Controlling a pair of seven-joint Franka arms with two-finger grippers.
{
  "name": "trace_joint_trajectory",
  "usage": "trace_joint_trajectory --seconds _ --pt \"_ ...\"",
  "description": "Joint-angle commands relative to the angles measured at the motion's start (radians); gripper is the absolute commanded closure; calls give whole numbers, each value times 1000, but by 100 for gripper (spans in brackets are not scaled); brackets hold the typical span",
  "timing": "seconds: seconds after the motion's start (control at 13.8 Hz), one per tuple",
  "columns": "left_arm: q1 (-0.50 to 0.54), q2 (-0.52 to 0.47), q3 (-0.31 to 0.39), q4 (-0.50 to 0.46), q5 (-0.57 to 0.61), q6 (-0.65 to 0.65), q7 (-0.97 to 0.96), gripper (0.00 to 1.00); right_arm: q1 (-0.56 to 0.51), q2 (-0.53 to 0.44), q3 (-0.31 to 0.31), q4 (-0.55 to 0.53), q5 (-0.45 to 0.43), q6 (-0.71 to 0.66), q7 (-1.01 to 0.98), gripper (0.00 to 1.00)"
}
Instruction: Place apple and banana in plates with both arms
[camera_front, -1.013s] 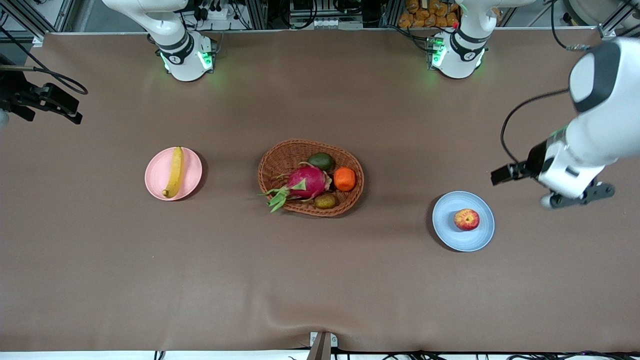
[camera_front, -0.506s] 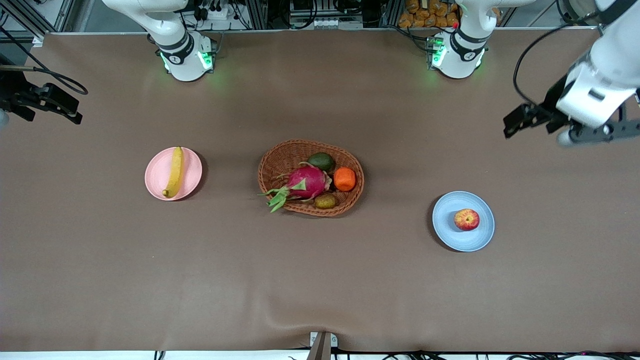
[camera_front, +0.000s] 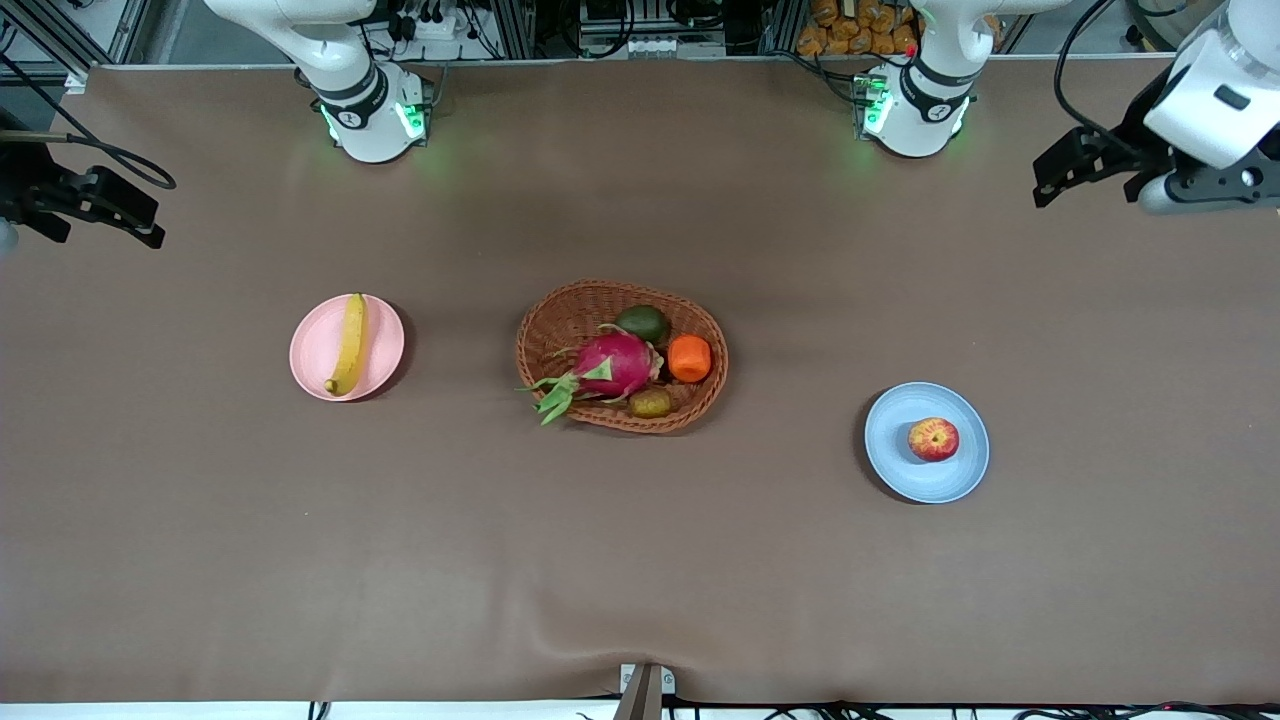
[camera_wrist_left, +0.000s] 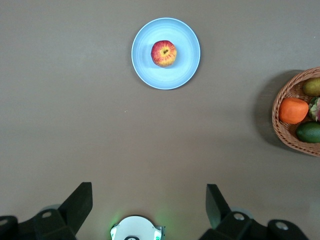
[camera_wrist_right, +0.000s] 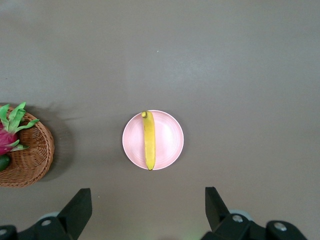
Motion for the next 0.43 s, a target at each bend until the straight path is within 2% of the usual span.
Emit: trace_joint_trajectory --seconds 0.0,0.36 --pt "9 -11 1 26 15 -24 16 0 -4 7 1 15 13 -12 5 0" --pt "9 -6 11 40 17 -52 13 0 -6 7 1 15 13 -12 5 0"
